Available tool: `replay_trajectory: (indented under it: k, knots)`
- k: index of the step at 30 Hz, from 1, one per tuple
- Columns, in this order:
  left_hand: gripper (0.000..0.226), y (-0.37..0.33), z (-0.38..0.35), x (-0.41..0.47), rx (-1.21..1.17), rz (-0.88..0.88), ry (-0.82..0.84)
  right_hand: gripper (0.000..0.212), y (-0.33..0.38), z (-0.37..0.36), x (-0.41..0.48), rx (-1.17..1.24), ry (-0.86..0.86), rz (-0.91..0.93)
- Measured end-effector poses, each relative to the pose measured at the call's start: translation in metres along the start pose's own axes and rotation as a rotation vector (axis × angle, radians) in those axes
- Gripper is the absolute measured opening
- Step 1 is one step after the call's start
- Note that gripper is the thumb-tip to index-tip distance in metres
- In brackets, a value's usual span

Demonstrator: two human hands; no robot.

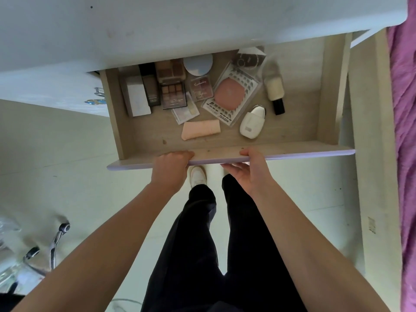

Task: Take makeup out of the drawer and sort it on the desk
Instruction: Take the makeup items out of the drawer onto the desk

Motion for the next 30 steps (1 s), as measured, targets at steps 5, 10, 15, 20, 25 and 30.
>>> replay_trajectory:
  k: [5, 10, 15, 20, 25, 30]
  knots:
    - [0.011, -0.002, 0.005, 0.011, 0.024, 0.011, -0.003, 0.01, 0.019, -0.011, 0.003, -0.033, -0.022, 0.034]
    - [0.019, -0.008, 0.0, 0.013, -0.01, 0.032, 0.027, 0.008, 0.022, -0.014, 0.009, -0.069, -0.018, 0.02]
    - [0.023, -0.005, -0.002, 0.014, -0.033, -0.003, 0.029, 0.003, 0.024, -0.009, 0.011, -0.151, -0.077, 0.013]
    - [0.031, 0.0, -0.005, 0.012, -0.097, -0.04, 0.076, 0.061, 0.064, 0.007, -0.004, -0.352, -0.353, 0.369]
    - [0.079, 0.01, 0.007, 0.011, -0.25, -0.053, 0.111, 0.106, 0.118, -0.034, -0.052, -0.867, -0.427, 1.075]
    - [0.072, 0.057, 0.007, 0.037, -0.322, 0.235, 0.076, 0.101, 0.12, -0.099, -0.021, -1.364, -0.159, 1.125]
Point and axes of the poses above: each hand's wrist, its own x-axis towards the middle knuckle, its own z-axis out of the back of the hand, y = z × x, the point moved 8 cm from there along x, towards the middle knuckle, and after that the axes turned 14 degrees about x, right-handed, at the moved point
